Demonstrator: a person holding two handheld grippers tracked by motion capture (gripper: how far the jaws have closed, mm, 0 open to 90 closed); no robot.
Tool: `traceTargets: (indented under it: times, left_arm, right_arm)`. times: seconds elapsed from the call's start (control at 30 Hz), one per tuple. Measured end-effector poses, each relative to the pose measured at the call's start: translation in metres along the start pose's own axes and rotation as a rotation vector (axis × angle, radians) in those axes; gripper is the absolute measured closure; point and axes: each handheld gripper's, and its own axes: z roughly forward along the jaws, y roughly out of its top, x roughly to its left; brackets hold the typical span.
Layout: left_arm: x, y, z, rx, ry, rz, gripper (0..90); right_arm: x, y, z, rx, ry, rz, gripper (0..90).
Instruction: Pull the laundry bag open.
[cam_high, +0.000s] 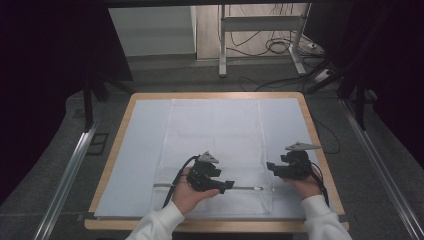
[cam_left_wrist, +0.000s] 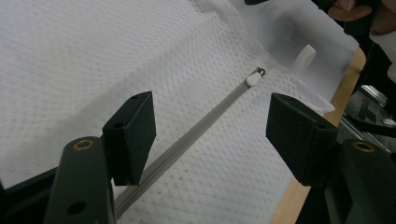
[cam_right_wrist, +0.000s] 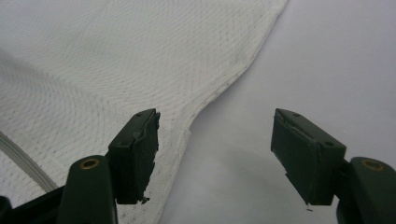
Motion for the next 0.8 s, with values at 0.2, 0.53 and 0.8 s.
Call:
traceTargets:
  times: [0.2, 0.53, 0.8]
  left_arm:
    - [-0.006, 0.002, 0.008, 0.013, -0.010, 0.001, 33.4]
    - [-0.016, 0.006, 0.024, 0.040, -0.039, -0.002, 34.7]
    - [-0.020, 0.010, 0.034, 0.053, -0.071, -0.015, 34.9]
  right_arm:
    - [0.000, 0.000, -0.001, -0.004, 0.001, 0.000, 31.2]
    - [0.000, 0.001, -0.001, -0.007, -0.001, -0.001, 31.1]
    - [-0.001, 0.000, -0.002, -0.012, -0.011, 0.004, 31.1]
